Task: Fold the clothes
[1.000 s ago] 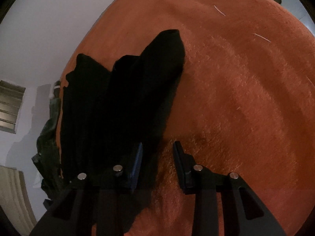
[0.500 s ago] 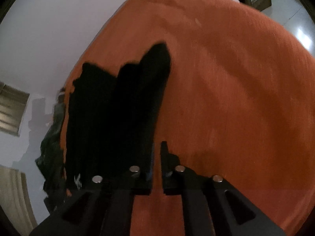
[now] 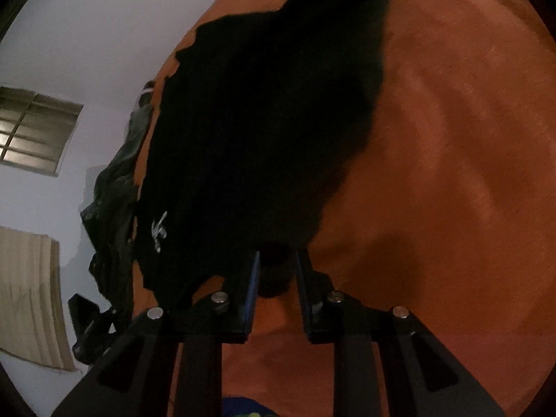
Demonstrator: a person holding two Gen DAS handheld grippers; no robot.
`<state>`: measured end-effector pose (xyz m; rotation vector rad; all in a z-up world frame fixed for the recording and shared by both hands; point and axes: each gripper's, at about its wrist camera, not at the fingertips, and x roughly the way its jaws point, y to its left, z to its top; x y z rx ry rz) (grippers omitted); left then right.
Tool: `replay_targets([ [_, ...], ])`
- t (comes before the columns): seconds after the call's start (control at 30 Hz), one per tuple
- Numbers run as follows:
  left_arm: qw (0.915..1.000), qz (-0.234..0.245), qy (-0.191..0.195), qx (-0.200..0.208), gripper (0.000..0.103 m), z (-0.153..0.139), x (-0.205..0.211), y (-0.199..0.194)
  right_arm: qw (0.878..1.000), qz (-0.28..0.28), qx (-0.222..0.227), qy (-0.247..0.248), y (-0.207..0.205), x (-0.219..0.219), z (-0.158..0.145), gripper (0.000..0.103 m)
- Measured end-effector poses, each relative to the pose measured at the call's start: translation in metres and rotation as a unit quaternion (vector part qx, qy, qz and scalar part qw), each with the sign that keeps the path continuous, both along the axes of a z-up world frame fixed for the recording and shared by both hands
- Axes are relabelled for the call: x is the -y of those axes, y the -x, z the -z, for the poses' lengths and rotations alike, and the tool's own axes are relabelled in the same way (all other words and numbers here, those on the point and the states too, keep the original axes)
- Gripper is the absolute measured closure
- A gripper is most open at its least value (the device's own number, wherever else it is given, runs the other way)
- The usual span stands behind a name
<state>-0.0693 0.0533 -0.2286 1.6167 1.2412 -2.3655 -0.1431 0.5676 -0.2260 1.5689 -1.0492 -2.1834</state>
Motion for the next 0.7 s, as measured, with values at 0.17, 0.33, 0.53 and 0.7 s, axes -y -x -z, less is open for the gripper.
replay_targets([
  [0.17, 0.9995, -0.028, 0.007, -0.008, 0.03, -0.008, 0.022, -0.012, 0.998, -0.006, 0.009, 0.057, 0.008, 0.019, 0.012, 0.022],
  [0.33, 0.9984, -0.056, -0.004, -0.005, 0.03, 0.001, 0.042, -0.014, 0.999, -0.001, 0.013, 0.038, 0.014, 0.019, 0.02, 0.022],
  [0.53, 0.9977, -0.063, -0.021, 0.015, 0.03, 0.017, 0.049, -0.013, 1.0, 0.016, 0.01, 0.017, 0.024, 0.017, 0.028, 0.043],
  [0.7, 0.9979, -0.059, -0.024, 0.014, 0.03, 0.019, 0.048, -0.012, 0.999, 0.029, 0.017, 0.014, 0.026, 0.016, 0.032, 0.061],
])
